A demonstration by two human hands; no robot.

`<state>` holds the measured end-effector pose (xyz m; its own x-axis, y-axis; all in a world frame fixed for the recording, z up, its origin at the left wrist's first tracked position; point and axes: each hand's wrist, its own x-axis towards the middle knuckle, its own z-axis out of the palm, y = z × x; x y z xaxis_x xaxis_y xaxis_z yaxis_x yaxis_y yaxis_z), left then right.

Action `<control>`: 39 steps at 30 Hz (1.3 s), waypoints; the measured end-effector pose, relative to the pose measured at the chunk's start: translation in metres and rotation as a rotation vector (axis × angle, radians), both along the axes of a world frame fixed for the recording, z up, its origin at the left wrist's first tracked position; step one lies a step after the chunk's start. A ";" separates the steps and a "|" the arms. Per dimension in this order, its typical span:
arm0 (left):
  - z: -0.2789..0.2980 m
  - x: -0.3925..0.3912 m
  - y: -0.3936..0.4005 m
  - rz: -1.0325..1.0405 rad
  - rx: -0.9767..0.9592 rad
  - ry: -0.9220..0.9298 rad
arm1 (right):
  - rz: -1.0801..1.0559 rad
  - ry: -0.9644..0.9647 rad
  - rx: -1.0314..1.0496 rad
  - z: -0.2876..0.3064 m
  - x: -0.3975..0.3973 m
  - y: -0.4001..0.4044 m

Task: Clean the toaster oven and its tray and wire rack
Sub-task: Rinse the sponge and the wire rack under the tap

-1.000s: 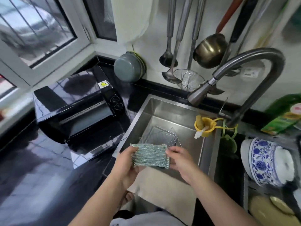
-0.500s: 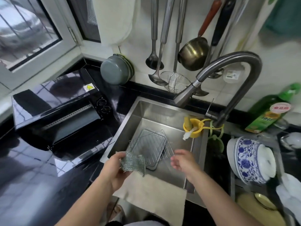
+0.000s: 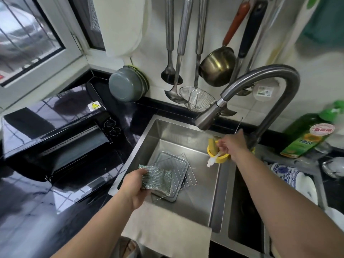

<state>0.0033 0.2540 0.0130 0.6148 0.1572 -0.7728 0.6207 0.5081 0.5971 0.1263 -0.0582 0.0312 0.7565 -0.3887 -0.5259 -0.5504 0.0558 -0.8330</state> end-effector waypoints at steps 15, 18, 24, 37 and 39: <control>-0.030 0.076 -0.041 -0.016 -0.119 -0.031 | -0.064 0.119 -0.174 -0.051 0.049 -0.011; -0.032 0.087 -0.050 -0.030 -0.108 -0.028 | 0.043 0.193 -0.198 -0.052 0.047 -0.011; -0.036 0.105 -0.077 -0.125 -0.107 -0.014 | 0.012 -0.036 -0.096 -0.056 -0.005 0.000; -0.051 0.094 -0.059 -0.125 0.145 0.059 | -0.181 -0.111 1.068 -0.046 0.001 0.109; -0.052 0.091 -0.048 -0.092 0.146 0.038 | -0.212 -0.021 1.122 -0.044 0.021 0.131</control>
